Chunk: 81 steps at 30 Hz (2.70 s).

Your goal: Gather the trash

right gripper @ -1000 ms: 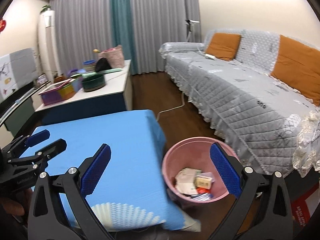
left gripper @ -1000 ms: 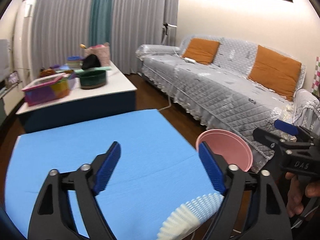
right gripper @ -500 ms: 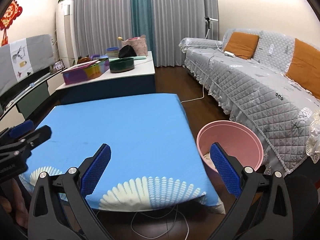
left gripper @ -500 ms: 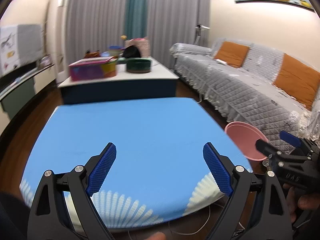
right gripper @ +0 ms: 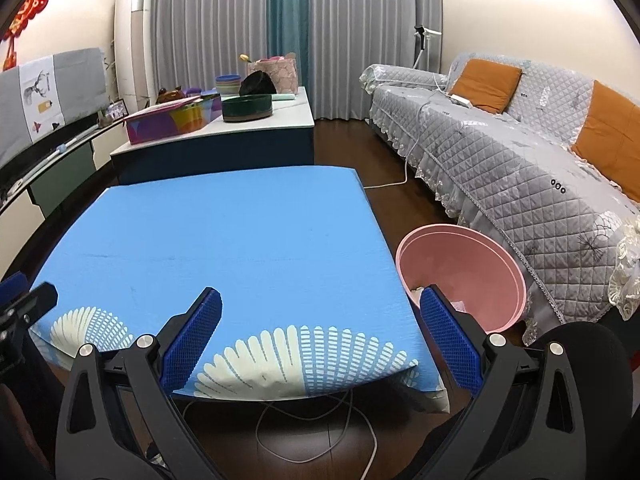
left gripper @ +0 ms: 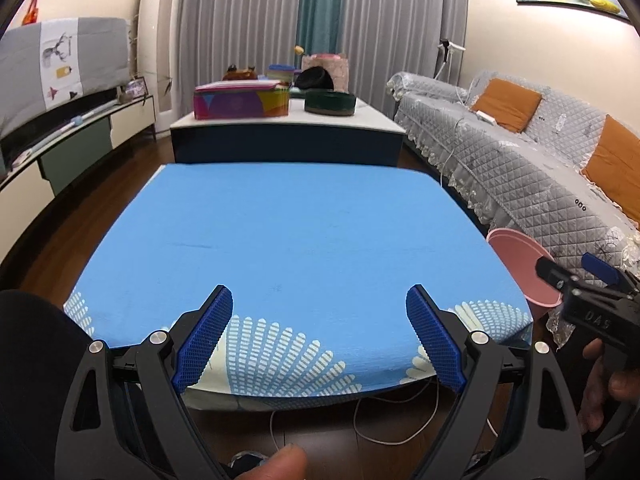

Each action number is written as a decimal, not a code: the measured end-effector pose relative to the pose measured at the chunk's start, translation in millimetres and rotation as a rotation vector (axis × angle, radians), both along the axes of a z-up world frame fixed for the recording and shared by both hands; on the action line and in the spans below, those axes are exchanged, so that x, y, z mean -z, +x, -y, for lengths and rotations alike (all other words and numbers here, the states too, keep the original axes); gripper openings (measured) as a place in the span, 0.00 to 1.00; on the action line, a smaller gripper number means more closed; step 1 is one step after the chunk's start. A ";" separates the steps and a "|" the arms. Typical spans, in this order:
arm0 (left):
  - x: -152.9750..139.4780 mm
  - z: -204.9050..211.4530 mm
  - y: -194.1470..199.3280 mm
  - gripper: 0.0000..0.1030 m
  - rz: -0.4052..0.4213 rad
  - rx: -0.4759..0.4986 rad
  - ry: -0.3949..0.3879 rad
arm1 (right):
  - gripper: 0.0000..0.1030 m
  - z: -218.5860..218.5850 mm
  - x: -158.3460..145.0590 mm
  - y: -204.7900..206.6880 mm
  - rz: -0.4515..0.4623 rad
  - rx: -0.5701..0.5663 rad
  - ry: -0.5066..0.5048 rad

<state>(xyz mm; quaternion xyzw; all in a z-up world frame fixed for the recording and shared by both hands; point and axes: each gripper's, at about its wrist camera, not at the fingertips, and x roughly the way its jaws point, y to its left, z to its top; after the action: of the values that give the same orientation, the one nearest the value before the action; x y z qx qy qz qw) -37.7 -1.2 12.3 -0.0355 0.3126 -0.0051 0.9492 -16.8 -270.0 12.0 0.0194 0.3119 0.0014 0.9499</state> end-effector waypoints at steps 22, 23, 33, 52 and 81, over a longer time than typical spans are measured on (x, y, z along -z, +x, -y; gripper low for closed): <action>13.8 16.0 5.4 0.83 -0.048 0.007 -0.011 | 0.95 8.9 -3.7 -4.9 0.020 0.012 0.008; 13.6 16.0 5.1 0.83 -0.046 0.007 -0.011 | 0.95 8.9 -3.6 -5.2 0.021 0.012 0.008; 12.8 14.7 6.5 0.83 -0.044 0.010 -0.011 | 0.95 9.3 -3.5 -5.3 0.020 0.012 0.008; 12.8 15.7 7.6 0.83 -0.047 0.011 -0.013 | 0.95 11.0 0.0 -6.2 0.015 0.015 0.011; 19.6 18.5 9.8 0.83 -0.065 0.009 -0.040 | 0.95 13.0 3.0 -5.1 0.012 0.013 0.007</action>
<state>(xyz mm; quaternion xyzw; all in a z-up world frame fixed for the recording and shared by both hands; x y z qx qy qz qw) -27.9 -19.8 -7.4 -0.0534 0.3433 -0.0143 0.9376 -21.8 -283.0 9.0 0.0249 0.3060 -0.0038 0.9517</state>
